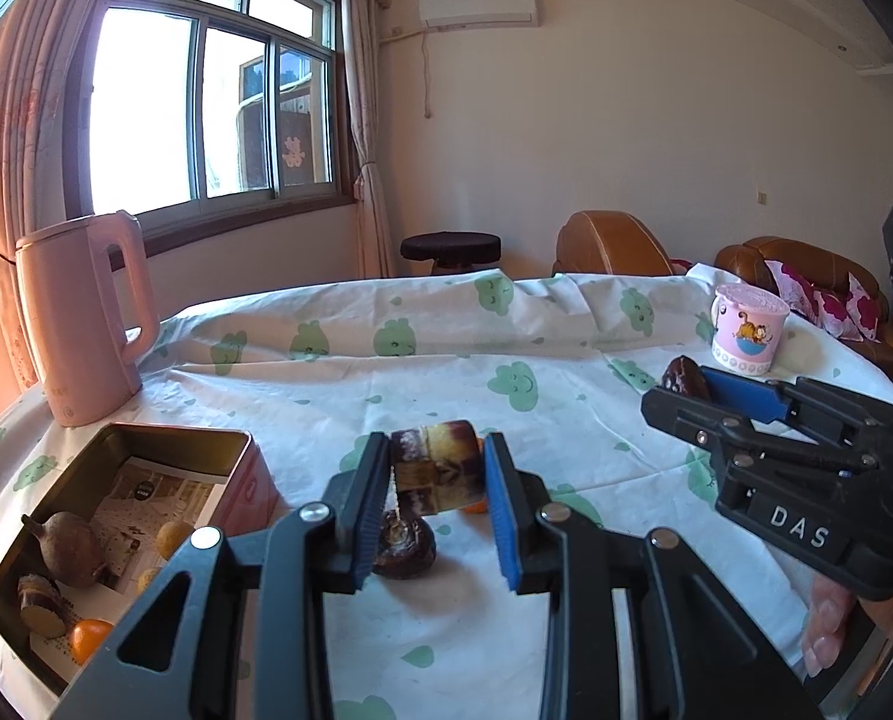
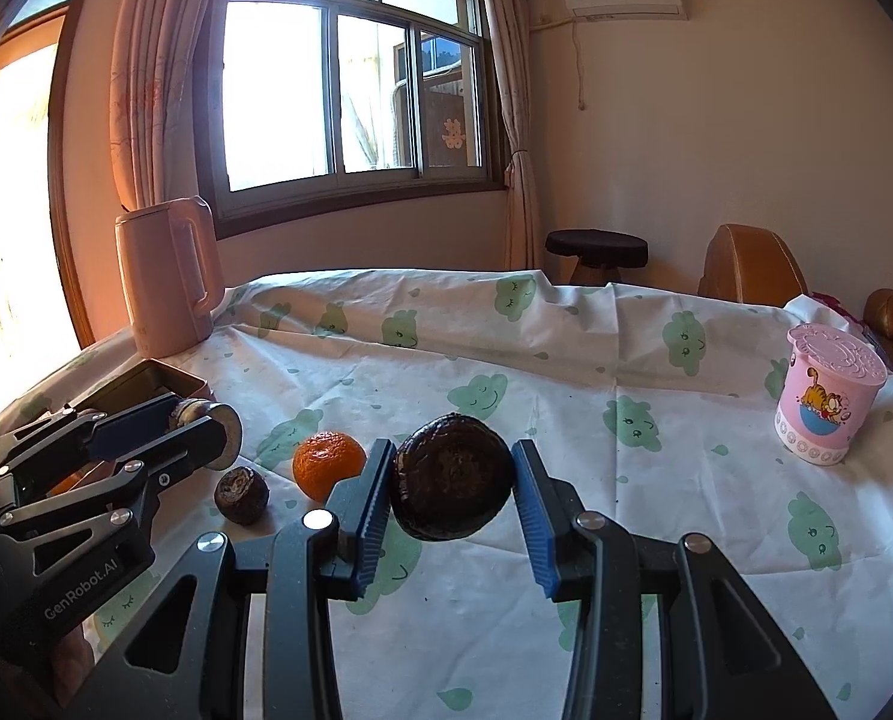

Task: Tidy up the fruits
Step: 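Lift the dark brown fruit and cylinder and carry them toward the tin box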

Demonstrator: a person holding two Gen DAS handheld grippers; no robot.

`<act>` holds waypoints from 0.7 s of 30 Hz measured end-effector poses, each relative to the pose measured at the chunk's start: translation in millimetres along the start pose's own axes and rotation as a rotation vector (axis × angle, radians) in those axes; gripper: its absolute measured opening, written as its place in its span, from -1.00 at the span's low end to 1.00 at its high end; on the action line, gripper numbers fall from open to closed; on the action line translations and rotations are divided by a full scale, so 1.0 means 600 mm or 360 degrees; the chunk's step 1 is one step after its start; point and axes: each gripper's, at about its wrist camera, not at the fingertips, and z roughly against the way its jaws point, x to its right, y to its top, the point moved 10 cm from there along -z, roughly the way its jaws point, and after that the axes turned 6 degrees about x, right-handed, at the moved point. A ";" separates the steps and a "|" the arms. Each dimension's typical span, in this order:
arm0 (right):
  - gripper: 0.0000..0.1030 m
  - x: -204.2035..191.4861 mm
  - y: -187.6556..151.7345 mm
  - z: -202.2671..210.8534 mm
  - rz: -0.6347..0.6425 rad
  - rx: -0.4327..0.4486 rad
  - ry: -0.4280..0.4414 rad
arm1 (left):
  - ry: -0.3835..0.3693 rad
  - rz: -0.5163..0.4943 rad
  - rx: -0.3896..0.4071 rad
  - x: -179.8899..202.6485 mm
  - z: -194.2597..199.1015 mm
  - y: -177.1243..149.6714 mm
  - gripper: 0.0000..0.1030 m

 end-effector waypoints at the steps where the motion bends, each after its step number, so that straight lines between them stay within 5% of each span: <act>1: -0.19 0.000 0.001 0.002 0.0001 0.0008 -0.0002 | 0.0000 0.0002 0.0008 0.000 0.001 0.001 -0.36; 21: -0.19 0.000 0.021 0.038 0.0014 0.0195 -0.0022 | 0.0018 0.0013 0.0130 -0.003 0.025 0.013 -0.36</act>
